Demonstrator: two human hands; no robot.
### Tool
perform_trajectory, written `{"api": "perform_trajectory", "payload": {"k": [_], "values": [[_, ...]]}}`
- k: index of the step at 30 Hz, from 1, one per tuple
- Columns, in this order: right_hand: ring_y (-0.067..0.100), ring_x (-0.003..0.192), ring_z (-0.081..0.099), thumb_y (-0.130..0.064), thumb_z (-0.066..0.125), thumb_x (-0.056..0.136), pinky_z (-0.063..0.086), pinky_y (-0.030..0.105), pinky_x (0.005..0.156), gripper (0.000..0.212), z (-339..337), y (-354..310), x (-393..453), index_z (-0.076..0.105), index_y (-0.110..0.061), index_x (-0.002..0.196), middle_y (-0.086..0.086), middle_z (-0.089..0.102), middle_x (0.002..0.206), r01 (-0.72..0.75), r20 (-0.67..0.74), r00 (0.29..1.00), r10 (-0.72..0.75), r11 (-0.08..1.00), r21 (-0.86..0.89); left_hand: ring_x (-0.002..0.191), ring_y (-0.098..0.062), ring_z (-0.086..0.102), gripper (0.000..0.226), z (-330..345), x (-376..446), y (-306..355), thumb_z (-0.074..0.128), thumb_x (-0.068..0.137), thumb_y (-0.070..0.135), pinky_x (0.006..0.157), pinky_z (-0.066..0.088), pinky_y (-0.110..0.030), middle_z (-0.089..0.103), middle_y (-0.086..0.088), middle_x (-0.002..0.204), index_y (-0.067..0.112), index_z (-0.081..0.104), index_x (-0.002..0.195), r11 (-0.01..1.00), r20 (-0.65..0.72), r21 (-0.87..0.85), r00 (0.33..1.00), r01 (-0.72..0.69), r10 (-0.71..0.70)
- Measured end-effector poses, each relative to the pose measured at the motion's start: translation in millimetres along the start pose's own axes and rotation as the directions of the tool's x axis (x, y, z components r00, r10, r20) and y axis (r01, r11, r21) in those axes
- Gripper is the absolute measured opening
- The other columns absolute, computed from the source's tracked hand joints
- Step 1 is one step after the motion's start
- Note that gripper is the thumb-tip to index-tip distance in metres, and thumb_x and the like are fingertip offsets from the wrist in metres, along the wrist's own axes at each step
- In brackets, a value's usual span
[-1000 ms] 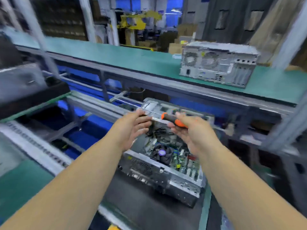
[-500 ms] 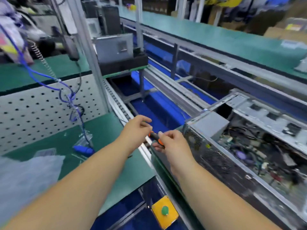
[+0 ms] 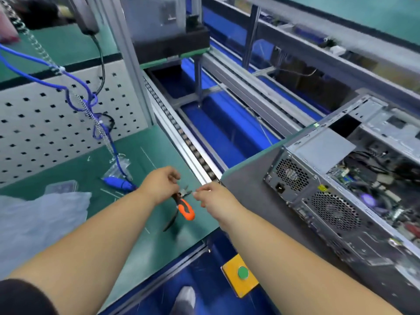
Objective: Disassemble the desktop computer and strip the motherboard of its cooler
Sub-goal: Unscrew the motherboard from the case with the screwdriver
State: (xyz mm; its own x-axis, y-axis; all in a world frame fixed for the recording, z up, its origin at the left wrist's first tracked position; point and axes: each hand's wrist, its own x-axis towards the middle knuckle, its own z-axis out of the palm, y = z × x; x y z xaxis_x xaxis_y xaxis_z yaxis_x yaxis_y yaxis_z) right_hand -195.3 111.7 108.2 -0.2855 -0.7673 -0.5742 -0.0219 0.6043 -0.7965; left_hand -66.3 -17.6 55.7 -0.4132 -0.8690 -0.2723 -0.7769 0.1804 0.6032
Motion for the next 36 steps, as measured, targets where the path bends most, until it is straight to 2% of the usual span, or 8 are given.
{"api": "perform_trajectory", "payload": {"k": [6,11,14,16,20,24,28,36], "values": [[0.022,0.101,0.059,-0.026,0.058,0.092,0.045,0.031,0.081,0.022,-21.1,12.8,-3.1,0.061,-0.015,0.111,0.007,0.065,0.114,-0.009,-0.038,0.999,0.009,1.000,0.012,0.086,-0.021,0.062,0.030,13.8,-3.0,-39.1,0.063,0.072,0.004,0.076,0.048,-0.024,0.065,0.001,0.091,0.018,0.067,0.098,0.955,0.091,0.294,0.996,-0.034,0.007],[0.013,0.079,0.056,-0.021,0.057,0.093,0.041,0.026,0.070,0.010,-49.3,24.6,-14.8,0.063,-0.015,0.097,0.002,0.063,0.096,0.025,-0.046,0.999,-0.022,0.998,0.062,0.106,-0.026,0.058,0.037,29.2,-7.4,-52.6,0.055,0.079,0.003,0.090,0.044,-0.029,0.058,-0.008,0.116,0.018,0.062,0.112,0.809,0.191,0.582,0.981,-0.078,-0.044],[0.013,0.075,0.054,-0.018,0.056,0.092,0.039,0.023,0.063,0.012,-69.5,27.6,-27.5,0.064,-0.008,0.092,0.002,0.062,0.087,0.062,-0.098,0.994,-0.053,0.994,0.088,0.111,-0.028,0.057,0.037,35.0,-9.7,-51.6,0.052,0.083,0.004,0.095,0.045,-0.033,0.056,-0.010,0.122,0.015,0.058,0.117,0.763,0.191,0.645,0.977,-0.052,-0.095],[0.012,0.074,0.056,-0.020,0.057,0.092,0.042,0.024,0.065,0.012,-84.7,27.0,-39.4,0.064,-0.018,0.083,0.000,0.065,0.086,0.092,-0.136,0.988,-0.079,0.992,0.090,0.111,-0.028,0.057,0.035,37.5,-11.6,-41.0,0.051,0.084,0.007,0.096,0.046,-0.036,0.056,-0.010,0.122,0.017,0.059,0.117,0.739,0.165,0.673,0.980,-0.032,-0.108],[0.007,0.073,0.059,-0.023,0.058,0.092,0.043,0.023,0.066,0.009,-118.9,19.3,-69.1,0.063,-0.023,0.085,-0.004,0.069,0.087,0.168,-0.168,0.975,-0.147,0.979,0.117,0.106,-0.028,0.059,0.027,42.7,-14.2,18.0,0.056,0.086,0.017,0.092,0.049,-0.037,0.061,-0.006,0.116,0.021,0.064,0.112,0.876,-0.007,0.481,0.999,-0.032,0.040],[0.008,0.065,0.059,-0.020,0.058,0.094,0.043,0.022,0.061,0.007,-157.9,5.9,-109.2,0.065,-0.018,0.094,-0.003,0.069,0.080,0.260,-0.201,0.954,-0.221,0.945,0.197,0.078,-0.014,0.059,0.015,45.5,-26.5,121.3,0.055,0.089,0.024,0.073,0.046,-0.028,0.063,0.011,0.094,0.030,0.064,0.099,0.961,-0.230,0.147,0.937,-0.233,0.262],[0.008,0.060,0.060,-0.015,0.059,0.093,0.046,0.018,0.055,0.009,-206.5,-5.4,-150.5,0.067,-0.015,0.089,-0.001,0.071,0.076,0.372,-0.278,0.907,-0.317,0.911,0.177,0.070,-0.008,0.056,0.014,44.4,-43.4,219.1,0.055,0.088,0.019,0.066,0.043,-0.025,0.061,0.010,0.081,0.030,0.063,0.091,0.831,-0.357,-0.092,0.798,-0.548,0.486],[0.010,0.059,0.055,-0.010,0.055,0.095,0.045,0.023,0.058,0.021,-298.4,-1.5,-154.1,0.070,-0.016,0.081,0.001,0.068,0.074,0.295,-0.600,0.775,-0.198,0.953,0.067,0.082,0.007,0.051,0.018,67.7,-37.6,318.8,0.057,0.090,0.017,0.069,0.037,-0.004,0.057,0.018,0.086,0.034,0.062,0.092,0.594,-0.089,-0.139,0.607,-0.793,0.790]]}}
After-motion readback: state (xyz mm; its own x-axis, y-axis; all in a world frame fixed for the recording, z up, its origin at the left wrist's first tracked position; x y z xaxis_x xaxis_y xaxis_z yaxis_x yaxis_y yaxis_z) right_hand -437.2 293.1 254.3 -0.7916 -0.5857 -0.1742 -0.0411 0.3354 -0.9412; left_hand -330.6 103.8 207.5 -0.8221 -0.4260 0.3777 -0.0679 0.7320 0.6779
